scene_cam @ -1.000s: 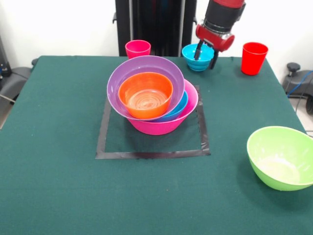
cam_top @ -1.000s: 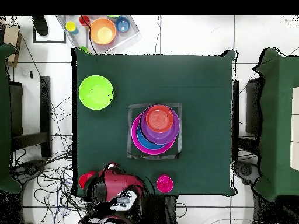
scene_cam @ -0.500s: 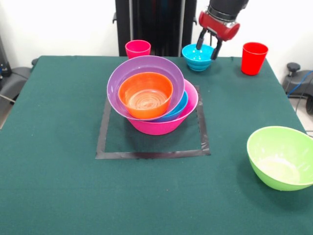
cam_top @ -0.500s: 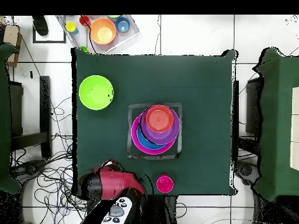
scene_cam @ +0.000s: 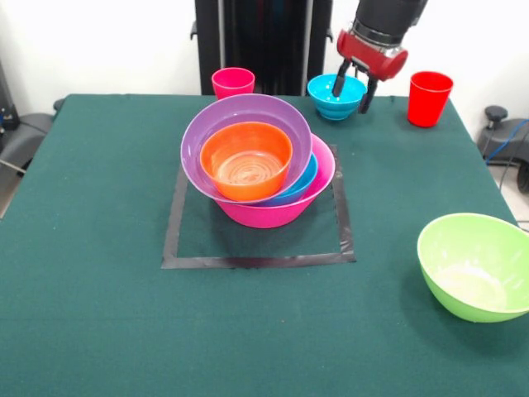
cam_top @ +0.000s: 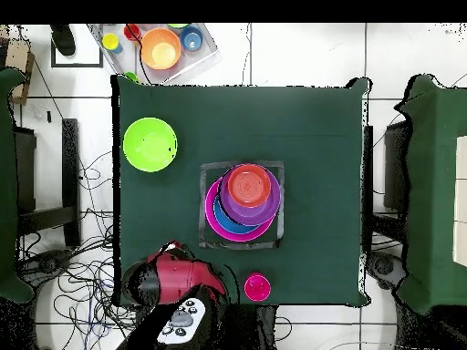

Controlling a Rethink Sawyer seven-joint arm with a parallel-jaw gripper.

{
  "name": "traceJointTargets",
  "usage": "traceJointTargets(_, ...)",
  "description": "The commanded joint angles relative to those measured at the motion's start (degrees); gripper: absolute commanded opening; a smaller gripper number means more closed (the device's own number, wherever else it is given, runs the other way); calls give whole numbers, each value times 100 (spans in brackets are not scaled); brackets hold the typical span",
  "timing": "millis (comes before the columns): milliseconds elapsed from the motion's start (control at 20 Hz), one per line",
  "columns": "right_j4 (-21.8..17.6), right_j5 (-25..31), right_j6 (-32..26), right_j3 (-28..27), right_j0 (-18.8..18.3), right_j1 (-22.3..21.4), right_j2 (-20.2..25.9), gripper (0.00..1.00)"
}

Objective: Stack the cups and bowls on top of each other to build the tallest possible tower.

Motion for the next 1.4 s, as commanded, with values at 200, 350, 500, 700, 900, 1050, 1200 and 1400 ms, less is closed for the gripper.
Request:
traceJointTargets(200, 484, -520, 883, -375, 59, 680, 433, 100)
traceJointTargets(350, 585, -232, 866, -313, 152, 523, 357, 100)
traceJointTargets(500, 655, 43, 853, -276, 236, 371, 278, 100)
traceJointTargets(700, 807, 618, 887, -380, 464, 187, 79, 100)
traceJointTargets(900, 840, 1067, 775, -598, 552, 83, -72, 100)
traceJointTargets(1050, 861, 1212, 771, -744, 608, 148, -148, 100)
traceJointTargets(1200, 846, 1068, 748, -739, 585, 240, -121, 100)
traceJointTargets(1400, 840, 741, 773, -617, 557, 371, -66, 100)
